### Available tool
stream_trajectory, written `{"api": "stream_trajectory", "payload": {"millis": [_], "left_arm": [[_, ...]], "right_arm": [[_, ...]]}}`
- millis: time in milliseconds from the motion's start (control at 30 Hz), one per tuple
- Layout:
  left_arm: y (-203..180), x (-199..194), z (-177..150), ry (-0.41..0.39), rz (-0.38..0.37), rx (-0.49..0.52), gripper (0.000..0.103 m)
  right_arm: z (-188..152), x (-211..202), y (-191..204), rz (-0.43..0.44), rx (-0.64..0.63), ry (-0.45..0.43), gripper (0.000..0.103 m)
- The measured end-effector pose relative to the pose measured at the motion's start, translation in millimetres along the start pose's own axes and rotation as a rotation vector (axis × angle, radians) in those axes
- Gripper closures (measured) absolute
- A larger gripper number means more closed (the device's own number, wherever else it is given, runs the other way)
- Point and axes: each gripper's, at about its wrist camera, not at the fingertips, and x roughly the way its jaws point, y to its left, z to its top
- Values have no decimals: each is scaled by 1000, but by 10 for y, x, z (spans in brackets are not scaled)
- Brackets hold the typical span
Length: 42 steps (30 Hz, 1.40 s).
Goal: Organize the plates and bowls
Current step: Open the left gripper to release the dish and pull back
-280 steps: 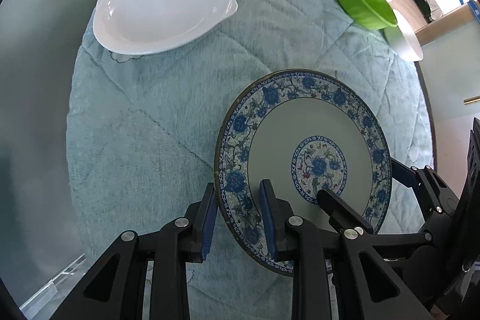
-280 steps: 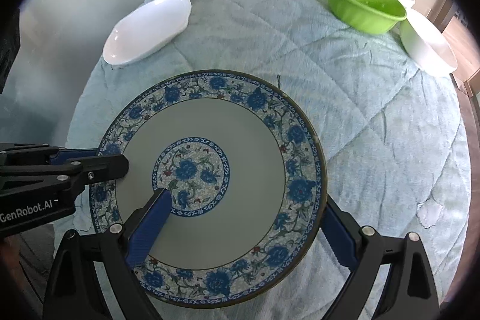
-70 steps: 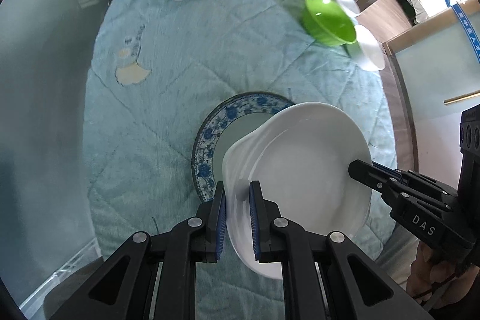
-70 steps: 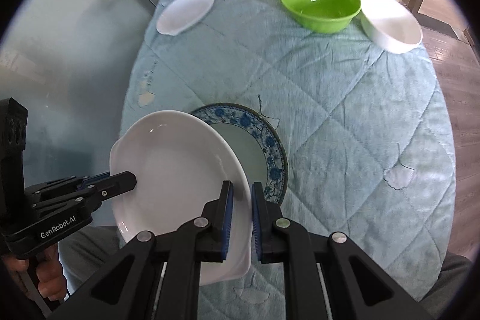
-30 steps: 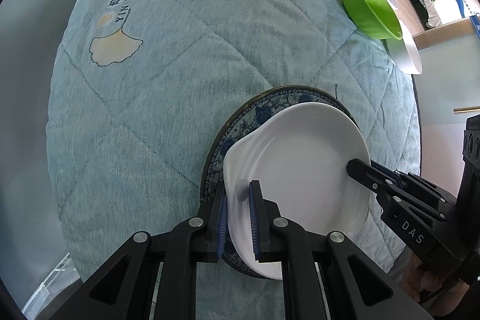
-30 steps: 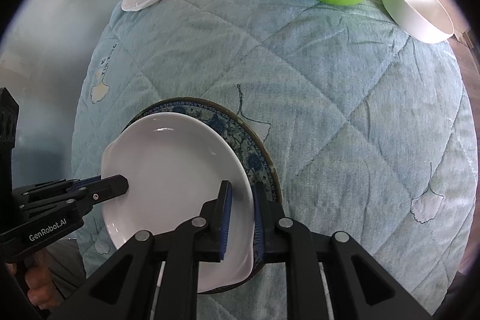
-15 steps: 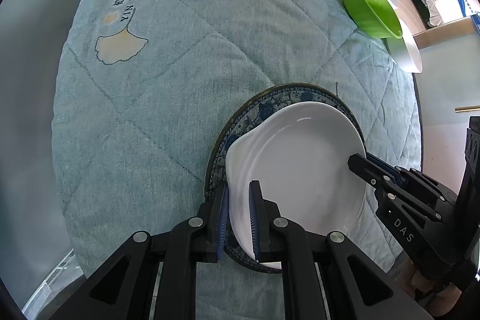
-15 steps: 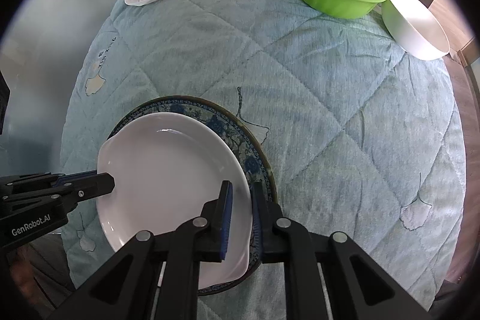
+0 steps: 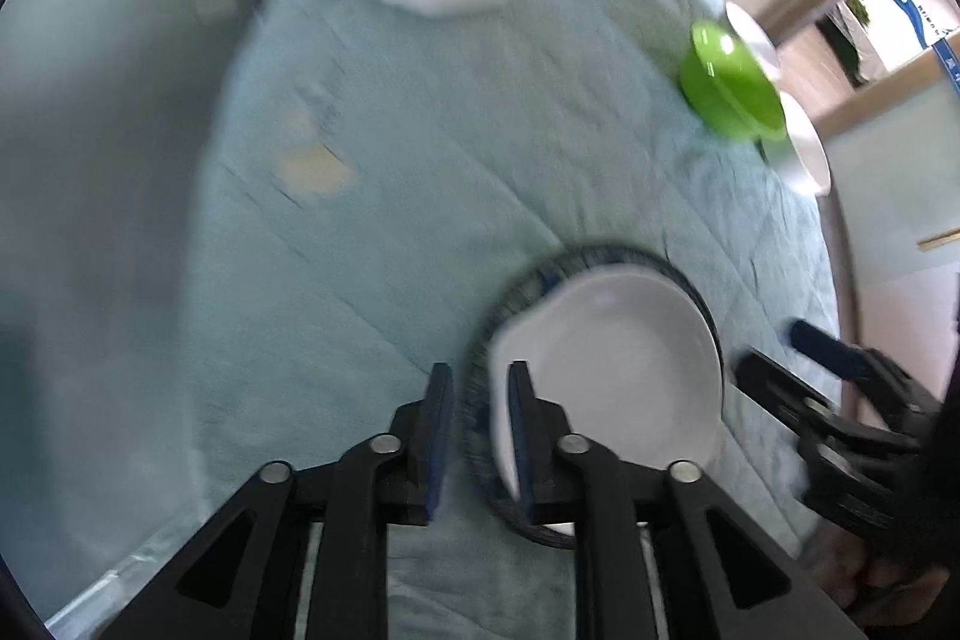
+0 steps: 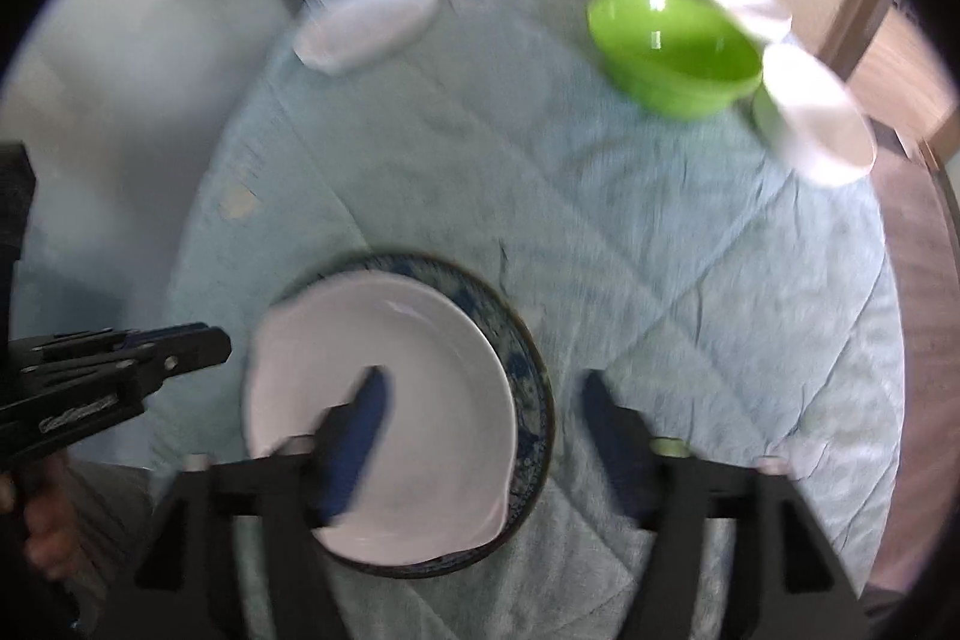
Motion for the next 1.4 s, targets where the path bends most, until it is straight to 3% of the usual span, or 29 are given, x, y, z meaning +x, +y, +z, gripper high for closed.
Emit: {"api": "stream_trajectory", "payload": {"millis": [67, 100, 167, 233, 267, 300, 333, 367, 400, 467, 500, 533, 567, 600, 633, 667, 700, 767, 1033, 1200, 1300, 1400], "left_arm": [[28, -188, -16, -48, 9, -9, 45], [56, -326, -36, -83, 21, -22, 23], [76, -528, -90, -142, 2, -27, 19], [51, -649, -134, -133, -1, -8, 19], [26, -692, -161, -118, 3, 9, 21], [-6, -731, -183, -111, 5, 23, 30], [-40, -773, -217, -110, -2, 40, 56], [-84, -809, -255, -109, -22, 61, 71], [-140, -874, -311, -109, -53, 83, 94], [-260, -1048, -406, -173, -58, 140, 100], [-323, -1123, -462, -204, -39, 163, 100], [-383, -1201, -500, -231, -18, 181, 97], [-432, -1268, -531, -249, 4, 183, 92], [-459, -1306, -551, -250, 14, 176, 68], [-482, -1347, -570, -244, 16, 162, 29], [-491, -1386, -585, -248, 11, 146, 14], [-494, -1459, -607, -278, 3, 122, 7], [-536, -1598, -649, -340, -9, 106, 7], [-648, -1876, -495, -388, 43, 51, 7], [-509, -2359, 3, -443, -10, 64, 7], [-399, -2692, 428, -471, -15, 73, 6], [-283, -2925, 852, -494, -14, 71, 6]], "right_arm": [[15, -177, -6, 18, -11, -40, 17], [17, -255, -10, 10, -16, -54, 18], [16, -386, -21, -9, -17, -64, 18], [-11, -497, -45, -21, -25, -55, 18], [-20, -554, -41, -21, -28, -51, 21], [-33, -602, -31, -16, -33, -47, 26], [-60, -677, -22, -14, -41, -46, 50], [-105, -716, 0, -22, -45, -45, 80], [-130, -770, 33, -58, -49, -38, 89], [-181, -862, 27, -67, -33, -52, 91], [-198, -937, 19, -20, -16, -73, 91], [-197, -995, 36, 2, -17, -88, 85], [-206, -1026, 63, -1, -26, -94, 54], [-208, -1090, 98, -4, -42, -113, 28], [-210, -1146, 105, -2, -43, -136, 0], [-215, -1220, 115, -9, -35, -171, 1], [-207, -1281, 125, -15, -27, -185, 1], [-191, -1369, 122, -5, -16, -187, 1], [41, -1662, 5, -44, -46, -196, 1], [638, -2019, -174, 7, -42, -233, 1], [1161, -2299, -248, 41, -41, -259, 1], [1722, -2585, -189, 13, -86, -327, 1]]}}
